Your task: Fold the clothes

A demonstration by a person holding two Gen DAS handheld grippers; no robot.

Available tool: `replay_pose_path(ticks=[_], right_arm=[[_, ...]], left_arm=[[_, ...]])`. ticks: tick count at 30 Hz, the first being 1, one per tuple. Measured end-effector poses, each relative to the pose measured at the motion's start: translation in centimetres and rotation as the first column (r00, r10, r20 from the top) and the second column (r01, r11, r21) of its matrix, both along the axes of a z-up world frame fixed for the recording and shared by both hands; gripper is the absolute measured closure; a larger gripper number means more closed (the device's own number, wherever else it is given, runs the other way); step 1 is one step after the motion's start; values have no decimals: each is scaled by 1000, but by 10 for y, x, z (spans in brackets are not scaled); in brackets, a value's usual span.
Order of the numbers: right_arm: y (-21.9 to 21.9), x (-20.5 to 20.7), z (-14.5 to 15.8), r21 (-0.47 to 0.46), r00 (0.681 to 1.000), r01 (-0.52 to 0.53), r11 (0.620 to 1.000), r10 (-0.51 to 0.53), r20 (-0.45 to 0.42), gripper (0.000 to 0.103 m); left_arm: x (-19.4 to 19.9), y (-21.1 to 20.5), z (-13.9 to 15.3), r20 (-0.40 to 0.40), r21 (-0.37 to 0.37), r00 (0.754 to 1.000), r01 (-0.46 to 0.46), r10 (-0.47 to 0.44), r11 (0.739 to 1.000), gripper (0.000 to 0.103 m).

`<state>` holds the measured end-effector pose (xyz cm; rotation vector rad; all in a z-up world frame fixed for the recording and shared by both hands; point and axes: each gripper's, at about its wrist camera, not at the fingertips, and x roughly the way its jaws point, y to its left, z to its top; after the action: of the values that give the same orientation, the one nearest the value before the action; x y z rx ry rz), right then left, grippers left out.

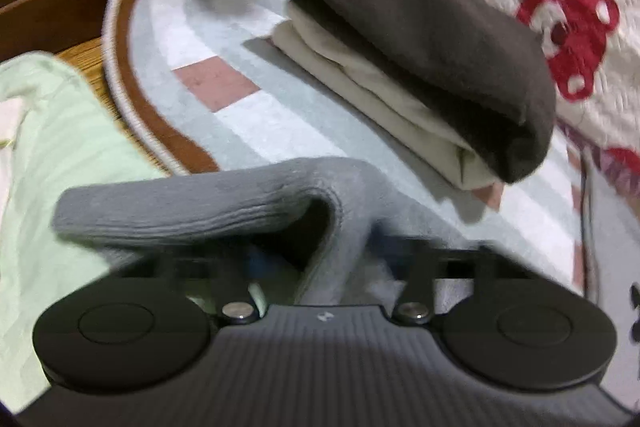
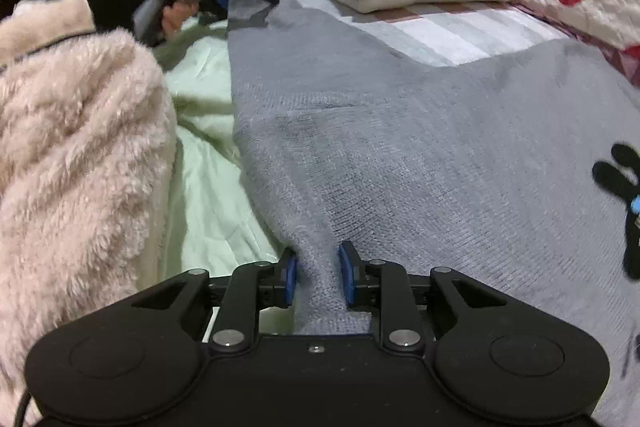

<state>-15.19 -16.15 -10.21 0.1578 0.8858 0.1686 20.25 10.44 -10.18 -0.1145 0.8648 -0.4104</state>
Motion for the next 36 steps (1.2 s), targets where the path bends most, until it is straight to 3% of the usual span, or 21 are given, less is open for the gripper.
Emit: replay_pose_path(ticks=[2, 4, 5, 7, 9, 12, 22, 26, 27, 29, 31, 33, 36], right_arm=[[-3, -3, 2, 30, 1000, 0, 1000, 0, 8, 72], [-21, -13, 17, 153, 999, 9, 988, -14, 31, 71], [-34, -19, 25, 216, 998, 28, 976, -40, 50, 63], [-74, -39, 41, 276, 983, 153, 949, -174, 53, 54], [-113, -61, 50, 331, 952, 281, 901, -305, 23, 54], [-149, -96, 46, 416, 898, 420, 806, -434, -65, 53], [-88, -104, -8, 588, 930, 367, 721, -263, -257, 51], [-100, -117, 16, 549, 938, 343, 762, -306, -162, 51], [-104, -120, 23, 537, 939, 338, 773, -317, -135, 51], [-111, -139, 38, 417, 918, 387, 823, -387, -88, 51], [-115, -160, 50, 272, 894, 441, 855, -447, -42, 51], [-111, -178, 53, 150, 883, 466, 872, -470, -13, 51], [-96, -200, 46, 50, 888, 458, 888, -459, 17, 51]], left_arm=[[-9, 1, 16, 78, 31, 996, -33, 30, 999, 99], [-18, 2, 32, 157, 59, 986, -68, 58, 996, 99], [-22, 2, 40, 196, 72, 978, -86, 70, 994, 99], [-31, 3, 56, 274, 96, 957, -124, 93, 988, 99], [-39, 3, 69, 335, 116, 937, -149, 102, 982, 99], [-42, 1, 72, 336, 149, 938, -142, 86, 979, 99], [-40, -9, 67, 262, 268, 962, -152, 80, 951, 99], [-39, -12, 65, 231, 315, 970, -152, 80, 937, 98], [-39, -13, 64, 224, 327, 971, -152, 80, 933, 92], [-42, -16, 65, 210, 349, 974, -155, 84, 924, 88], [-60, -27, 79, 222, 347, 974, -125, 48, 930, 73], [-84, -45, 97, 244, 324, 969, -52, -30, 945, 57], [-133, -92, 122, 239, 242, 944, 167, -225, 956, 52]])
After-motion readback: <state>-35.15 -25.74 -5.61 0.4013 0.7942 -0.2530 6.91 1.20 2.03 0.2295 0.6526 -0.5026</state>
